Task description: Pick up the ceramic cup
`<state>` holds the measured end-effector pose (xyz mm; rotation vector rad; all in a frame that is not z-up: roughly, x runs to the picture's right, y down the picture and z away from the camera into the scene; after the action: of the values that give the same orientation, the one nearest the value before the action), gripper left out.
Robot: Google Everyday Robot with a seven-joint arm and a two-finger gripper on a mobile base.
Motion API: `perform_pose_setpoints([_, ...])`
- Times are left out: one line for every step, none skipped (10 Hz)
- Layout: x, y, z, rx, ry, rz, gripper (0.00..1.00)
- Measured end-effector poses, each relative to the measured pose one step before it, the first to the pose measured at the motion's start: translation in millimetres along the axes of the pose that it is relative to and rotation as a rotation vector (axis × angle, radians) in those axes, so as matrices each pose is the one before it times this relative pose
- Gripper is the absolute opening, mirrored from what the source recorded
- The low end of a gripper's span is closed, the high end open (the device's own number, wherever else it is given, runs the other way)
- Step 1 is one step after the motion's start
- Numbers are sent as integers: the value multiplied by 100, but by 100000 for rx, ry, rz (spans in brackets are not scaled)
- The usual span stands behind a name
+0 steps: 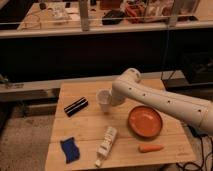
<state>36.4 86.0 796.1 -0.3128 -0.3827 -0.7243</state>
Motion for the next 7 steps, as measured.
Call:
perform_pose_setpoints([0,0,2,0,-4,2,2])
perform_pose_setpoints([1,-1,-1,3,3,1,2])
perform_pose_setpoints([-1,-1,-1,-2,-1,-1,2])
perform_pose_setpoints([2,2,1,-1,1,3,2])
perform_pose_setpoints([0,0,0,0,0,2,2])
perform_pose_setpoints([-2,-4,0,4,0,-9,2])
perform_pose_setpoints([4,3,-1,-3,4,5,2])
